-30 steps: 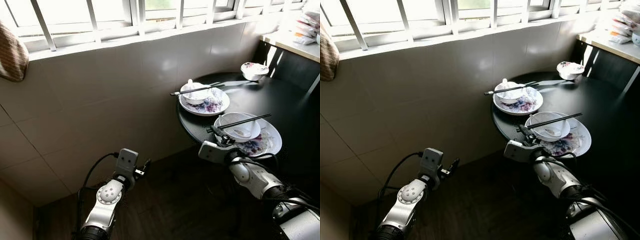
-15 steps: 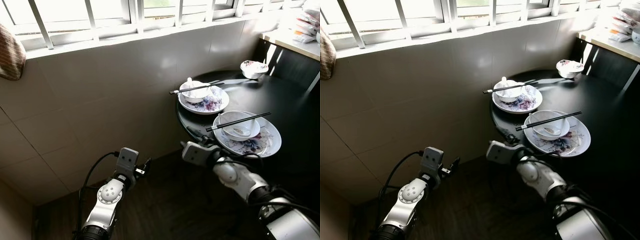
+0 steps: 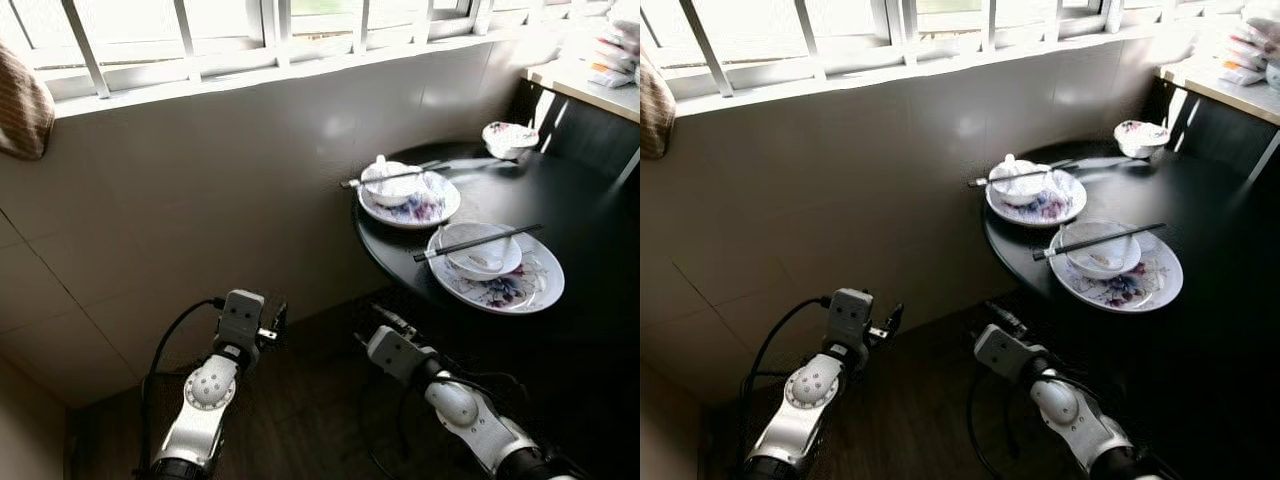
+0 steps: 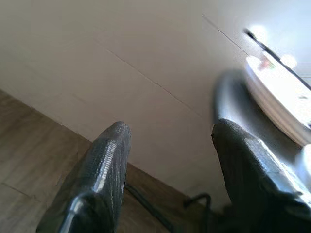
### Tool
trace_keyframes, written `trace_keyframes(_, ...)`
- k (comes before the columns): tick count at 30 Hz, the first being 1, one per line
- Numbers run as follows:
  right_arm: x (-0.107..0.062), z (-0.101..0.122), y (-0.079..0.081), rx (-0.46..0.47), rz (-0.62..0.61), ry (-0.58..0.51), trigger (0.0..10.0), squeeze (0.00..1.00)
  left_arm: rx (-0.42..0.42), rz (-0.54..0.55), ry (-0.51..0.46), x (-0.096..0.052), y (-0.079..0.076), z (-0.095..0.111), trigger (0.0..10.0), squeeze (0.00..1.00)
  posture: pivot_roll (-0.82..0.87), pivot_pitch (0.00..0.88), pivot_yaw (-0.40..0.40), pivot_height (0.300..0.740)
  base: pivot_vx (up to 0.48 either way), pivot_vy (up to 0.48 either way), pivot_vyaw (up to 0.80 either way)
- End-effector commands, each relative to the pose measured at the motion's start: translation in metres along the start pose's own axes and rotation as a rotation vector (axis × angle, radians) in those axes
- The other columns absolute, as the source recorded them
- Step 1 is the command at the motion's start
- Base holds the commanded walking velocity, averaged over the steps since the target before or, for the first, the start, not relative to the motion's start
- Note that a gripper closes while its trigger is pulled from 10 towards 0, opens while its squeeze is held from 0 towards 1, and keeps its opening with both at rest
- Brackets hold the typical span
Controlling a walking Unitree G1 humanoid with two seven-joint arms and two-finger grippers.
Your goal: Kitchen organization
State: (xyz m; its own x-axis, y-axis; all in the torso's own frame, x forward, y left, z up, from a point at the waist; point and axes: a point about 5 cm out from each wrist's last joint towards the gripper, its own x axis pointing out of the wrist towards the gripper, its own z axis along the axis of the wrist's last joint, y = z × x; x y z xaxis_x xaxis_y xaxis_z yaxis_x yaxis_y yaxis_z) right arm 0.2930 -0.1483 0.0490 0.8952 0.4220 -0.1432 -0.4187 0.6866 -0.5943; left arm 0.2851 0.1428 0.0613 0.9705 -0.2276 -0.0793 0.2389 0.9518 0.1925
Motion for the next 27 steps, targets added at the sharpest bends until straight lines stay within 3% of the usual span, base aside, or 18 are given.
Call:
trace_keyframes(1, 0.001, 0.003, -0.016, 0.093, -0.093, 0.037, 10.0, 0.0, 0.067, -0.03, -0.014, -0.005, -0.002, 0.004, 10.0, 0.0, 0.03, 0.0, 0.028, 0.74, 0.0, 0.0, 0.0)
trace_keyframes(5, -0.006, 0.002, -0.018, 0.254, -0.134, 0.056, 10.0, 0.0, 0.117, -0.061, -0.007, -0.014, -0.007, -0.001, 10.0, 0.0, 0.03, 0.0, 0.035, 0.74, 0.0, 0.0, 0.0)
trace_keyframes(9, -0.006, 0.018, -0.007, 0.193, -0.073, -0.039, 10.0, 0.0, 0.103, -0.027, -0.021, -0.013, -0.005, 0.002, 10.0, 0.0, 0.03, 0.0, 0.04, 0.74, 0.0, 0.0, 0.0)
trace_keyframes(12, -0.005, 0.045, 0.008, 0.192, 0.062, -0.17, 10.0, 0.0, 0.092, 0.006, -0.047, -0.008, -0.002, 0.01, 10.0, 0.0, 0.02, 0.0, 0.041, 0.74, 0.169, 0.0, 0.0)
trace_keyframes(15, -0.006, 0.046, 0.01, 0.184, 0.086, -0.166, 10.0, 0.0, 0.094, 0.007, -0.048, -0.008, -0.002, 0.011, 10.0, 0.0, 0.02, 0.0, 0.041, 0.74, 0.265, 0.0, 0.0)
trace_keyframes(22, -0.008, 0.042, 0.001, 0.224, 0.028, -0.133, 10.0, 0.0, 0.096, 0.045, -0.072, -0.012, 0.002, 0.015, 10.0, 0.0, 0.03, 0.0, 0.04, 0.74, 0.403, 0.0, 0.71)
trace_keyframes(25, -0.008, 0.04, -0.011, 0.3, -0.056, -0.11, 10.0, 0.0, 0.088, 0.047, -0.065, -0.018, 0.003, 0.015, 10.0, 0.0, 0.03, 0.0, 0.041, 0.74, 0.407, 0.0, 0.0)
trace_keyframes(27, -0.008, 0.039, -0.013, 0.299, -0.068, -0.109, 10.0, 0.0, 0.086, 0.043, -0.063, -0.02, 0.003, 0.014, 10.0, 0.0, 0.03, 0.0, 0.041, 0.74, 0.401, 0.0, 0.0)
